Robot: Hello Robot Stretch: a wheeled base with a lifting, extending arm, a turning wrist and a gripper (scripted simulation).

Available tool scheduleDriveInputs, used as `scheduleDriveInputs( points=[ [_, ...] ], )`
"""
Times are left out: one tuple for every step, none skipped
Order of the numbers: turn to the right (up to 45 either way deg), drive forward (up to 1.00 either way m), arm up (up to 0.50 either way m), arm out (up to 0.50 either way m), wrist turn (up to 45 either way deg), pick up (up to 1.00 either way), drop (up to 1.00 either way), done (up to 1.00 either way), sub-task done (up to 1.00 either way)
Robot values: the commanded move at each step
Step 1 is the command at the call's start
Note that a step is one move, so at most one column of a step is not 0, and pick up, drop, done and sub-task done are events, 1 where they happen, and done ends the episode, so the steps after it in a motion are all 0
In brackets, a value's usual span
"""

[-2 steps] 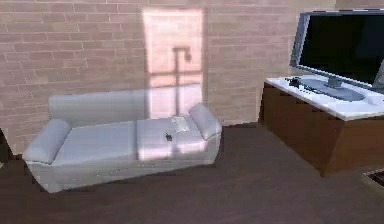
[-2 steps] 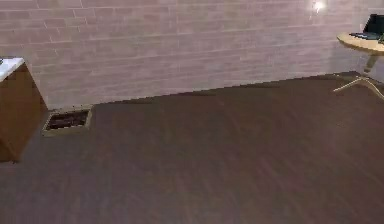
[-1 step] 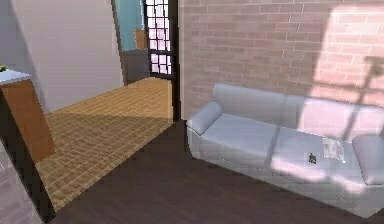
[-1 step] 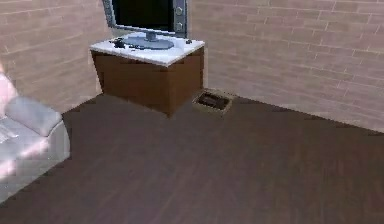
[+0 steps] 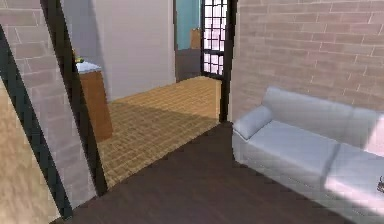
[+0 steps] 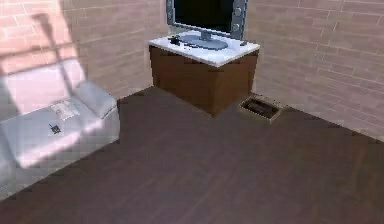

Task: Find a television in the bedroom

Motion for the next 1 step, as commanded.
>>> scheduleDriveInputs(
  points=[
    [0.0,1.00,0.00,0.00,0.0,0.00,0.00,0.00,0.00]
  ],
)
